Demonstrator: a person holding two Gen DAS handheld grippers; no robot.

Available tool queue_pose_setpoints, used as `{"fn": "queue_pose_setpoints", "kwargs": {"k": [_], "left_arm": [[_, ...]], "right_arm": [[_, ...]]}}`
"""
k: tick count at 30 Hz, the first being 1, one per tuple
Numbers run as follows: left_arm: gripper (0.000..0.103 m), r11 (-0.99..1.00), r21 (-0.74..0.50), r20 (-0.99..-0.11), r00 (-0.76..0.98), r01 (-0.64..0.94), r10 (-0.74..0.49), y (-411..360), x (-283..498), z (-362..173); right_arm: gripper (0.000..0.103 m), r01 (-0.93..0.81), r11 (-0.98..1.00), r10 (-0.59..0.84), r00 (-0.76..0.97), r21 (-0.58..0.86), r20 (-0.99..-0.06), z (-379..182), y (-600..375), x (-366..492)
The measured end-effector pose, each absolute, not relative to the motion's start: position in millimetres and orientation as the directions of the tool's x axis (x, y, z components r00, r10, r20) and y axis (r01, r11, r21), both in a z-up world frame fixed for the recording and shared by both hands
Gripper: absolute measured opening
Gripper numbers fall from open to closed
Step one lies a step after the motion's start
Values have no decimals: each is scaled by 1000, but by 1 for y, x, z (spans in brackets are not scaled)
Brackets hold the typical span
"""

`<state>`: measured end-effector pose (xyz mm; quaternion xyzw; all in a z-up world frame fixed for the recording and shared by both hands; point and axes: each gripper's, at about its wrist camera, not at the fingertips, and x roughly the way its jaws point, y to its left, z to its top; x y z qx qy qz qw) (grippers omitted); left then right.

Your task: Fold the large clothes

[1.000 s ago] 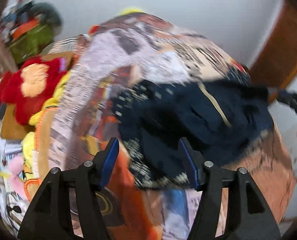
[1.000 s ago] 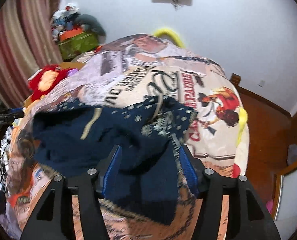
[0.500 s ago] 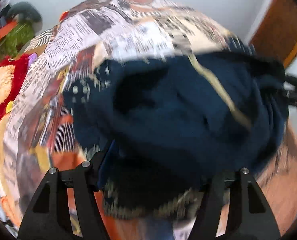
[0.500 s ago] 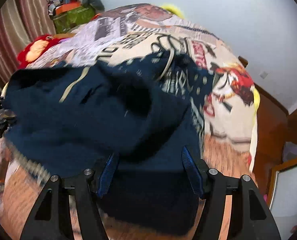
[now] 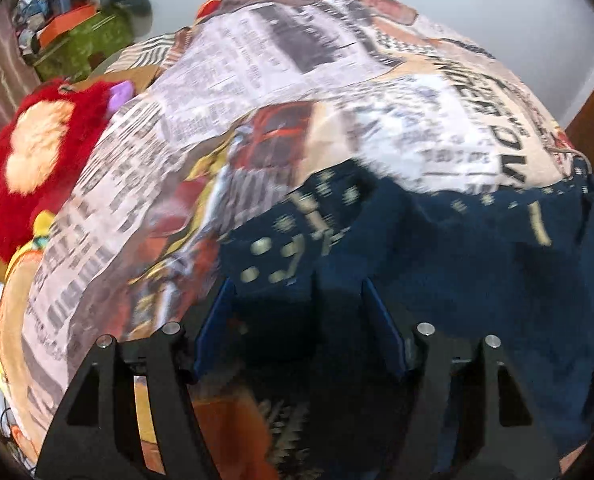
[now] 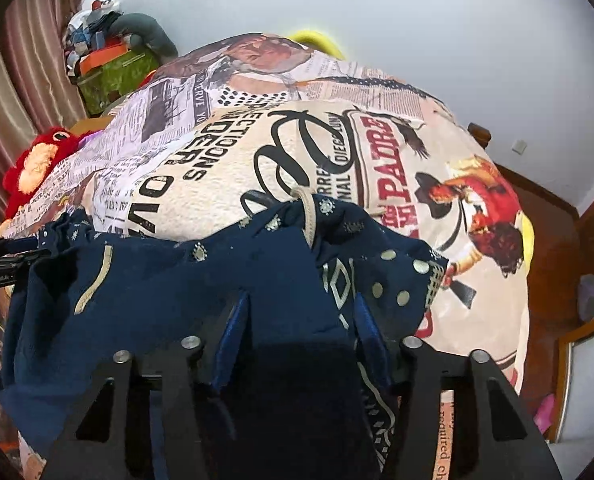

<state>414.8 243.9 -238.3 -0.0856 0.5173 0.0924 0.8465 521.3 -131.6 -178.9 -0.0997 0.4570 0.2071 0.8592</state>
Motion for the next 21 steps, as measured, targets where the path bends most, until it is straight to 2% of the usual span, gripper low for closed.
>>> {"fn": "queue_pose_setpoints", "kwargs": {"k": [2, 5, 7, 10, 12, 15, 16, 18, 19, 20, 21], "left_arm": [[67, 967, -46, -895, 441, -251, 72, 250, 407, -239], [67, 965, 3, -899, 421, -262, 118, 255, 396, -242], [69, 964, 45, -902, 404, -261, 152, 256, 394, -245], [68, 961, 17, -909, 396, -277, 130, 259, 389, -246], [68, 958, -14, -900, 420, -286, 112, 258, 378, -234], [68, 952, -117, -881, 472, -283, 32, 255, 354, -213], [68, 947, -155, -873, 488, -283, 3, 254, 343, -207], [68, 932, -230, -860, 507, -281, -59, 247, 324, -197], [69, 916, -283, -853, 511, -284, -105, 244, 311, -196], [70, 903, -316, -850, 509, -290, -134, 240, 306, -197], [70, 878, -375, -843, 504, -297, -190, 237, 294, -200]], "right_arm": [[27, -442, 897, 254, 491, 13, -833, -181, -136, 518], [14, -420, 908, 233, 509, -3, -829, -181, -145, 514], [12, -383, 924, 226, 504, 19, -834, -180, -154, 516], [12, -348, 935, 238, 486, 64, -841, -179, -165, 516], [12, -358, 933, 227, 491, 43, -841, -174, -163, 510], [17, -378, 926, 207, 527, -9, -824, -155, -159, 494], [22, -387, 922, 210, 540, -19, -815, -146, -158, 487], [36, -400, 916, 250, 553, 10, -795, -125, -158, 472], [48, -407, 913, 275, 553, 33, -786, -116, -159, 466], [54, -420, 905, 312, 551, 66, -774, -105, -159, 457], [55, -437, 895, 346, 546, 93, -763, -96, -158, 448]]}}
